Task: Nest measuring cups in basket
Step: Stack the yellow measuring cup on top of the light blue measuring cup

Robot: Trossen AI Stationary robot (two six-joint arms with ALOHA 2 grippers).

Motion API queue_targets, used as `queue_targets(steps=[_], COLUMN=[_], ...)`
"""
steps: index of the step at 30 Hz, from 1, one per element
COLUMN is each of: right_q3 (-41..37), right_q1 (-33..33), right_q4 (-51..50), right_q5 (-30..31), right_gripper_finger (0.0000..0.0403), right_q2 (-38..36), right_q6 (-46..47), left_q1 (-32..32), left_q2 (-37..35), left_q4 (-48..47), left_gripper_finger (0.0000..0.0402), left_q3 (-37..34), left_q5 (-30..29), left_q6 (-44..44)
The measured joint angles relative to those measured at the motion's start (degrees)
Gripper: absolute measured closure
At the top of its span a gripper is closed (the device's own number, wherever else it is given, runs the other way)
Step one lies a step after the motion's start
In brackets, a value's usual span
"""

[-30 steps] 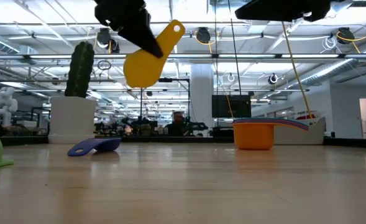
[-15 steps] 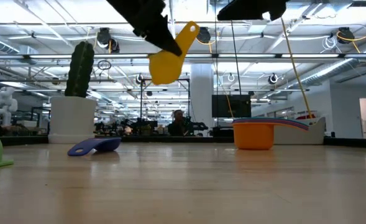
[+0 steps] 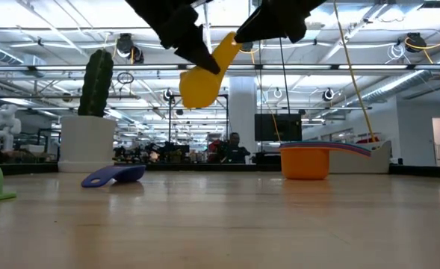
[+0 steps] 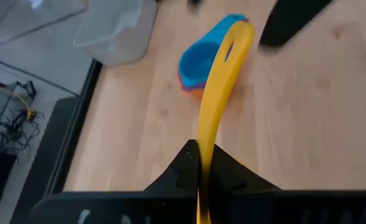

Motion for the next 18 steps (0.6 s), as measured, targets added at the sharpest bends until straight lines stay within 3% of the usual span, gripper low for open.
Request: queue_targets(steps=[8,16,18], right_q3=[-0.02,-0.06,-0.07], right_q1=[-2.21,-4.86,-4.90], right_q4=[-0.12,-1.42,-1.37], right_q5=[-5.25,-10.39,-10.34], right_gripper_finger=[0.0286,0.0390,0.0396], right_q2=[0.08,0.13,0.16], right_q6=[-1.66,-0.35,-0.34], left_q1=[-0.84,-0.84,-0.95], left_q2=[1.22,1.75,1.75], left_q4=[1.35,1.14,1.15], left_gripper_finger=[0.0394,0.0390,0.0390], left_q3=[0.09,0.05,0.05], left_q5=[-0.44,-0.88,-0.94], left_q6=[0.14,-1.30,-1.44])
